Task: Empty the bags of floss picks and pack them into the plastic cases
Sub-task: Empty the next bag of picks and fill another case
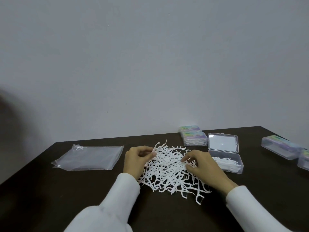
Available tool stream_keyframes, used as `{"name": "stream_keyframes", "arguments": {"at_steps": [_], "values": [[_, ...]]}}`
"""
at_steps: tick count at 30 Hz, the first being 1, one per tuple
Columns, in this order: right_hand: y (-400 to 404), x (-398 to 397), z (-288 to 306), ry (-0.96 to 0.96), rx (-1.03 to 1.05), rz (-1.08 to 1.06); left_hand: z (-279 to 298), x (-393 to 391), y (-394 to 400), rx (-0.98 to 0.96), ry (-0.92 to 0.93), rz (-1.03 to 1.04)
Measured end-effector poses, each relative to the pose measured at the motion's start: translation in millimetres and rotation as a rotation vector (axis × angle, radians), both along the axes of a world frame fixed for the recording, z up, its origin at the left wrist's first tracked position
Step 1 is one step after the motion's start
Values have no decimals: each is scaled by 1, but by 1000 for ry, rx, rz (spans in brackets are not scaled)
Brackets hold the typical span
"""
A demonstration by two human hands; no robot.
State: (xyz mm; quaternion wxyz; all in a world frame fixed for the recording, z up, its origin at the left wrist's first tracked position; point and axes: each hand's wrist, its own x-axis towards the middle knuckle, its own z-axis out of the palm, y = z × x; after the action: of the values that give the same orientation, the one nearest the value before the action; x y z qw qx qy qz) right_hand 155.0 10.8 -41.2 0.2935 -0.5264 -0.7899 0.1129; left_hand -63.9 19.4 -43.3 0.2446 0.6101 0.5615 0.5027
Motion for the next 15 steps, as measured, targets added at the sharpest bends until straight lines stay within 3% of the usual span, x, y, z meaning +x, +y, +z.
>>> {"name": "stream_keyframes", "arguments": {"at_steps": [5,10,15], "values": [[3,-9,6,-141,24,72,3,-4,1,-113,-327,-88],[17,-25,15,-361,-13,89,7,-11,1,-270,-826,-186],[26,-43,14,-467,53,88,4,-20,3,-290,-903,-166]]}}
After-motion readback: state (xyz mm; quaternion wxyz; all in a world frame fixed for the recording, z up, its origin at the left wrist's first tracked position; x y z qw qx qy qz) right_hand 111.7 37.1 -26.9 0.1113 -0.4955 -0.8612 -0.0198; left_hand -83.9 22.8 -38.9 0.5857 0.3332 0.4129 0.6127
